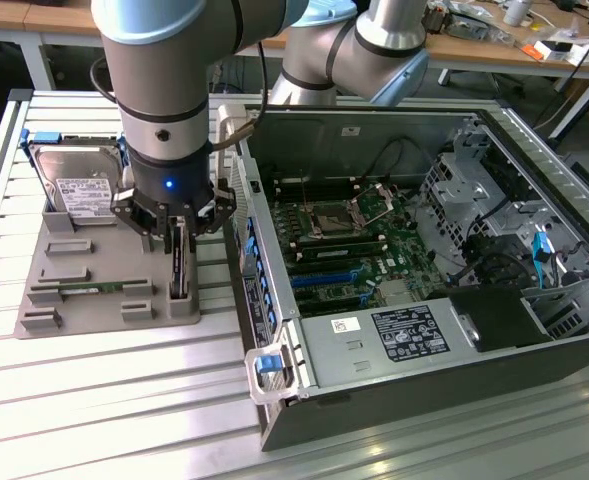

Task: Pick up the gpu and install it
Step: 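Pick up the gpu and move the gpu toward the slot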

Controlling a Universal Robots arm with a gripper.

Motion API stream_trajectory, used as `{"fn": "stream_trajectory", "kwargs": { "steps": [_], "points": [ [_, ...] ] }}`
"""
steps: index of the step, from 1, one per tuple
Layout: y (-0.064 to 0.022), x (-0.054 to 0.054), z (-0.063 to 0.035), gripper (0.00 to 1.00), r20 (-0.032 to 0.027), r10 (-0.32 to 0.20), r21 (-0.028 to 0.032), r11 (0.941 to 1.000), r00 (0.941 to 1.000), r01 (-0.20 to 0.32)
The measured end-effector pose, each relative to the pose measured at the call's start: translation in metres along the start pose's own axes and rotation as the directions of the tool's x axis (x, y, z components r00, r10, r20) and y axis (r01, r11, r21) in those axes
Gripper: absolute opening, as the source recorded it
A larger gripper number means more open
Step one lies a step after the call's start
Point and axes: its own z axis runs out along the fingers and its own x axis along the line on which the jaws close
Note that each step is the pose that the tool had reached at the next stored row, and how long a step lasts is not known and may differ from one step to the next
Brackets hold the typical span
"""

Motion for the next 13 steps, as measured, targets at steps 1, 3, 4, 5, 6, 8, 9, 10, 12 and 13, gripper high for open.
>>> {"fn": "stream_trajectory", "kwargs": {
  "steps": [1, 3, 4, 5, 6, 8, 9, 10, 12, 13],
  "points": [
    [0.0012, 0.0, 0.0003, 0.36, 0.0001, 0.0, -0.0003, 1.0, 1.0, 0.0],
    [0.0052, 0.0004, 0.0007, 0.36, 0.0001, 0.0, -0.0002, 1.0, 1.0, 0.0],
    [0.0069, 0.0005, 0.0008, 0.36, 0.0, 0.0, -0.0002, 1.0, 1.0, 0.0],
    [0.0089, 0.0007, 0.001, 0.36, 0.0, 0.0, -0.0002, 1.0, 1.0, 0.0],
    [0.0089, 0.0007, 0.001, 0.36, 0.0, 0.0, -0.0002, 1.0, 1.0, 0.0],
    [0.0089, 0.0007, 0.0009, 0.35, -0.0001, 0.0, -0.0001, 1.0, 1.0, 0.0],
    [0.0089, 0.0007, 0.0009, 0.28, -0.0001, 0.0, -0.0001, 1.0, 1.0, 0.0],
    [0.009, 0.0007, 0.0009, 0.26, 0.0, 0.0, -0.0002, 1.0, 1.0, 0.0],
    [0.009, 0.0007, 0.001, 0.26, 0.0, 0.0, -0.0002, 1.0, 1.0, 0.0],
    [0.009, 0.0007, 0.0009, 0.26, 0.0, 0.0, -0.0002, 1.0, 1.0, 0.0]
  ]
}}
